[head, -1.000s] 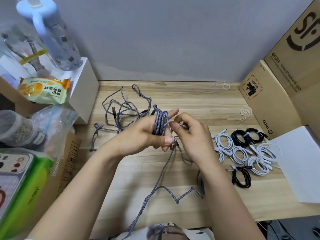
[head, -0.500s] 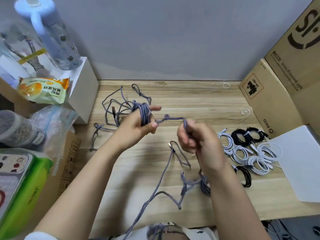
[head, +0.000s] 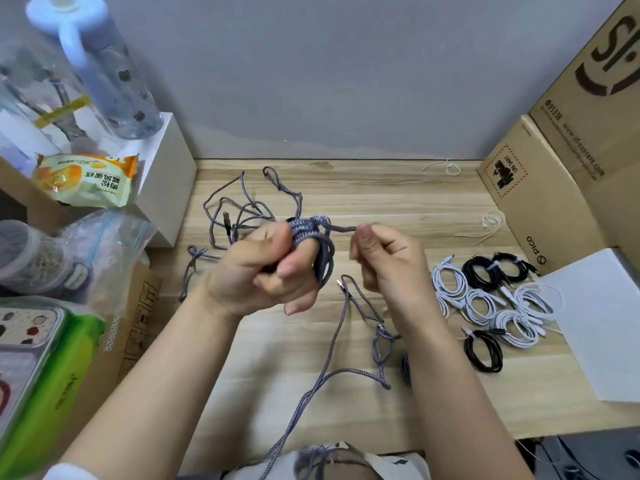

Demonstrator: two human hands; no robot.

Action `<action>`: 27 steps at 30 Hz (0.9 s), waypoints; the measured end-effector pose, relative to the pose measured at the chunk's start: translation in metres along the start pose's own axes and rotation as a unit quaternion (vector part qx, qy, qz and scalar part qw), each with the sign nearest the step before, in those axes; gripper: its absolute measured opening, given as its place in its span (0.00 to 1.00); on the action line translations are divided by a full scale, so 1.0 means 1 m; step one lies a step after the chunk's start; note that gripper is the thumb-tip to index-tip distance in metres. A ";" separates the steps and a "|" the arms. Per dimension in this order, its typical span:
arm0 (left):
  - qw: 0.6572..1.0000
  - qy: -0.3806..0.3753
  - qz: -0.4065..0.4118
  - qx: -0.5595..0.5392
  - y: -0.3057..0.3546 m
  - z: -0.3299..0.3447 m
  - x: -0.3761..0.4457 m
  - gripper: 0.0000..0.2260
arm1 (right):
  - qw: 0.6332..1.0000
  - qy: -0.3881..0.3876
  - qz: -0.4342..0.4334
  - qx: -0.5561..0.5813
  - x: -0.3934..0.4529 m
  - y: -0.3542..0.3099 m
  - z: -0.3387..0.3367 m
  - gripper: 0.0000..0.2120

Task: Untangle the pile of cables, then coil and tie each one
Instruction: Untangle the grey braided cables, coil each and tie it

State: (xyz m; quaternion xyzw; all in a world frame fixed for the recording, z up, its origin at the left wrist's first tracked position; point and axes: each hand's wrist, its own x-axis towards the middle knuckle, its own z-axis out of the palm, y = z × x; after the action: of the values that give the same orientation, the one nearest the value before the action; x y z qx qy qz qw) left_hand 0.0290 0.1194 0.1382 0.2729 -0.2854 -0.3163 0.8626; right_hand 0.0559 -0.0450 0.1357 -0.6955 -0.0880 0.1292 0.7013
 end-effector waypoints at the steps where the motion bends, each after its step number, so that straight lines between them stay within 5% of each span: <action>1: 0.998 -0.017 0.022 -0.052 0.000 0.001 0.005 0.14 | 0.999 -0.027 0.020 -0.004 0.000 0.002 0.004 0.21; 6: 0.959 0.063 0.152 -0.233 -0.002 0.003 0.020 0.13 | 0.982 -0.130 0.131 0.028 -0.008 0.004 0.018 0.20; 13: 0.905 0.316 0.269 -0.090 0.008 -0.004 0.029 0.09 | 0.935 -0.260 0.239 0.035 -0.020 0.015 0.018 0.11; 17: 0.851 0.446 0.252 0.119 0.000 -0.014 0.031 0.09 | 0.935 -0.282 0.209 -0.055 -0.023 0.014 0.018 0.09; 22: 0.771 0.490 0.163 0.373 -0.011 -0.029 0.019 0.07 | 0.927 -0.254 0.133 -0.240 -0.025 0.007 0.012 0.12; 27: 0.765 0.469 0.052 0.438 -0.014 -0.028 0.008 0.05 | 0.962 -0.120 0.086 -0.230 -0.020 0.001 0.005 0.13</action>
State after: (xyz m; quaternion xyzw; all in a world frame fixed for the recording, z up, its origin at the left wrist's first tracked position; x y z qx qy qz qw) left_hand 0.0478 0.1128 0.1125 0.7201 0.0333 0.0557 0.6908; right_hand 0.0354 -0.0467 0.1356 -0.8225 -0.1385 0.2478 0.4928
